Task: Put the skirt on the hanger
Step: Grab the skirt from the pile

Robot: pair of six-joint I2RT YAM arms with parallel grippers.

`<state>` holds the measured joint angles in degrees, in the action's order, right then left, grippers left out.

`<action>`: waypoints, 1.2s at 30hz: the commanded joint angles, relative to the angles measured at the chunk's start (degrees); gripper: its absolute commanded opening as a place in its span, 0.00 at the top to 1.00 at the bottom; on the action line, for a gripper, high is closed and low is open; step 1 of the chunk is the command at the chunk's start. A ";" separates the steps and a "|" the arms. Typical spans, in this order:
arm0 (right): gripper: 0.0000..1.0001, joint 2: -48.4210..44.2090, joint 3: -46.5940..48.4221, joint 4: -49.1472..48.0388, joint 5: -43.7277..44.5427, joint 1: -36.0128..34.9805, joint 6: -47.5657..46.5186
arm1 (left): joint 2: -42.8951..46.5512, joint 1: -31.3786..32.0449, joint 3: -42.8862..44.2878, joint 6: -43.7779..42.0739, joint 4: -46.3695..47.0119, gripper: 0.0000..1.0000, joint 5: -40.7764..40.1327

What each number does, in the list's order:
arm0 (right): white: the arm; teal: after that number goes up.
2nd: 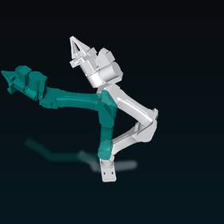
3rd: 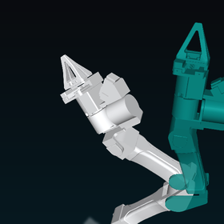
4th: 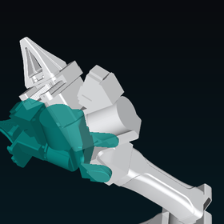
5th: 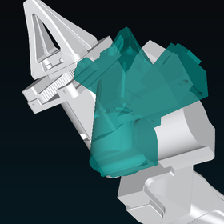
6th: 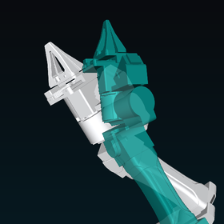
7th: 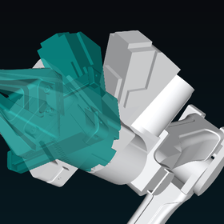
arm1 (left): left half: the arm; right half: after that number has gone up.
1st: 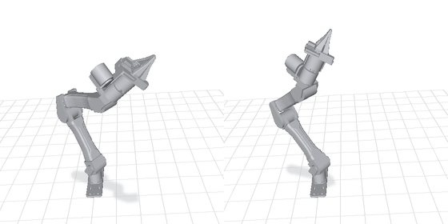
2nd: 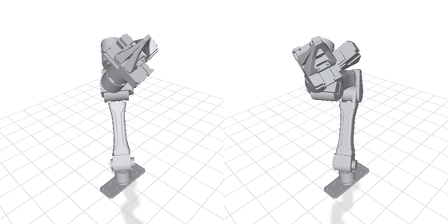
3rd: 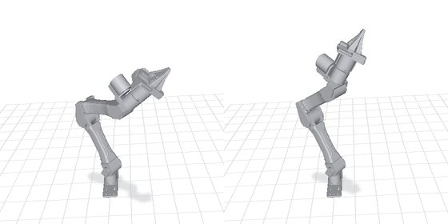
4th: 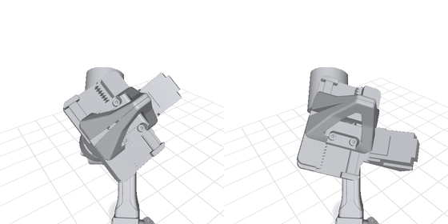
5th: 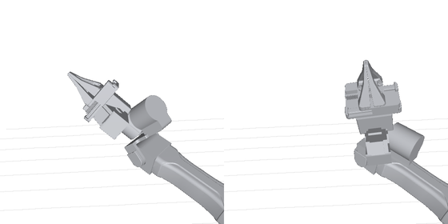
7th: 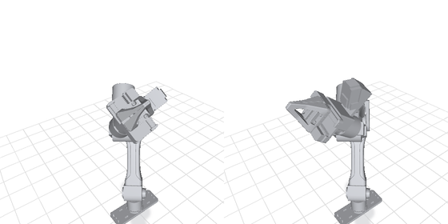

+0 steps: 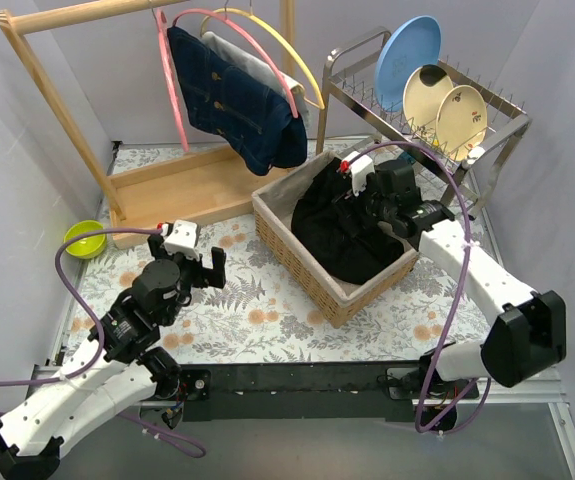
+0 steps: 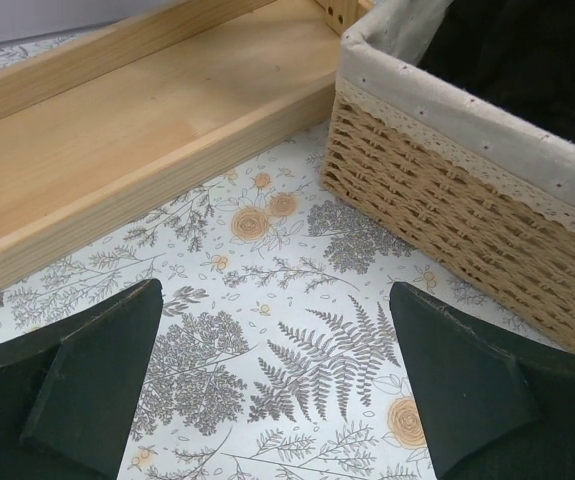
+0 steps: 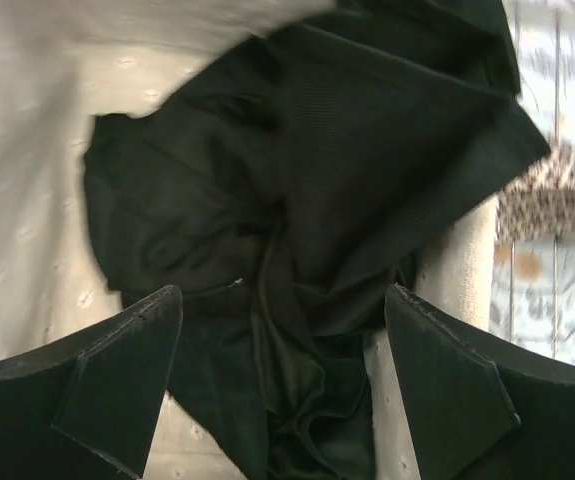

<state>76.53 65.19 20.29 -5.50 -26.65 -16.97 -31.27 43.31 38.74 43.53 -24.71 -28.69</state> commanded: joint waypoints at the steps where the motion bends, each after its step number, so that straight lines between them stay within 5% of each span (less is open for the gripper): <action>1: 0.12 2.04 -0.05 -6.40 9.36 0.02 9.58 | 3.48 0.02 -3.83 -0.73 4.93 0.02 -2.42; 10: 0.15 11.70 1.42 -6.41 12.26 1.69 13.54 | 4.81 0.02 -5.08 0.15 6.16 0.02 -1.02; 13: 0.24 13.73 1.61 -6.23 11.39 2.05 13.11 | 4.99 0.02 -4.99 0.33 6.16 0.02 -1.02; 18: 0.96 10.68 4.32 -3.52 4.98 2.05 8.54 | 5.95 0.02 -5.25 0.68 6.25 0.02 -0.76; 23: 0.99 -0.31 10.64 -2.11 -4.60 1.96 1.87 | 6.66 0.02 -5.17 0.16 6.95 0.02 1.52; 27: 0.99 -5.07 25.37 2.11 -13.83 1.87 -1.22 | 7.01 0.02 -3.50 -1.69 7.83 0.02 6.26; 36: 0.99 0.80 53.09 6.52 -35.43 1.87 7.72 | 3.33 -0.07 7.83 -6.26 14.25 0.02 31.92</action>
<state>74.15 111.24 26.96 -28.18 -24.97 -14.41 -25.65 43.31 39.46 40.27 -15.51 -10.04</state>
